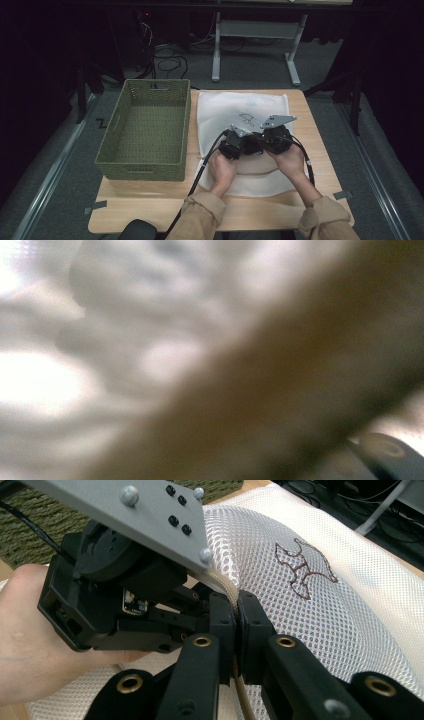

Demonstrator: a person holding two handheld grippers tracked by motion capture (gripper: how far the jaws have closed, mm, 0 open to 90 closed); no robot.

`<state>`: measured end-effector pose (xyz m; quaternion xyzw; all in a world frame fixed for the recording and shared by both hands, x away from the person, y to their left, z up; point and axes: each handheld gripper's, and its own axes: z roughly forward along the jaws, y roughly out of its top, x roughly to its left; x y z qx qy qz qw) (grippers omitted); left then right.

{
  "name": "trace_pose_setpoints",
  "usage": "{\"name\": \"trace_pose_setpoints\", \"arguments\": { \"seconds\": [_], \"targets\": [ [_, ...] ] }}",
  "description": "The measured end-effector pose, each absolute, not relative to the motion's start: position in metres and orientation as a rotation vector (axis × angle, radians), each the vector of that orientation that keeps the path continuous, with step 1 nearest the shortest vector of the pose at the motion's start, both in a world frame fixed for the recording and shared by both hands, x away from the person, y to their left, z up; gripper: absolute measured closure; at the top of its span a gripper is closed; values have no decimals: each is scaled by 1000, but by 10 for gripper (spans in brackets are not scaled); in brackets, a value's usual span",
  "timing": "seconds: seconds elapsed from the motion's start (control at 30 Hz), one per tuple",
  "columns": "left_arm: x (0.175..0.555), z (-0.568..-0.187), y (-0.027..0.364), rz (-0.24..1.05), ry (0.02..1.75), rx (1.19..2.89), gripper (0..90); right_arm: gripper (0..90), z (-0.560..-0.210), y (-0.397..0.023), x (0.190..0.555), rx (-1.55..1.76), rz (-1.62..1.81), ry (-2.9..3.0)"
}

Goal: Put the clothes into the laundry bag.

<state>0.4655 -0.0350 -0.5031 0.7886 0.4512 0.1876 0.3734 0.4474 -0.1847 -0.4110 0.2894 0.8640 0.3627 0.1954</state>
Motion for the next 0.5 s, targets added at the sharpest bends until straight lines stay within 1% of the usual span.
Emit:
{"name": "trace_pose_setpoints", "arguments": {
  "seconds": [0.13,0.23,0.37,0.5],
  "targets": [
    [461,-499,-32,478,1134,2040,697,880,-410,-186,447,818,1017,2422],
    [456,-494,-27,473,1111,2046,665,880,-410,-185,447,821,1022,2415],
    [450,-488,-22,462,1096,2056,588,880,-410,-184,447,812,1022,2417],
    [444,-481,-17,434,1070,2072,549,879,-408,-183,447,814,1017,2421]
  ]
}}
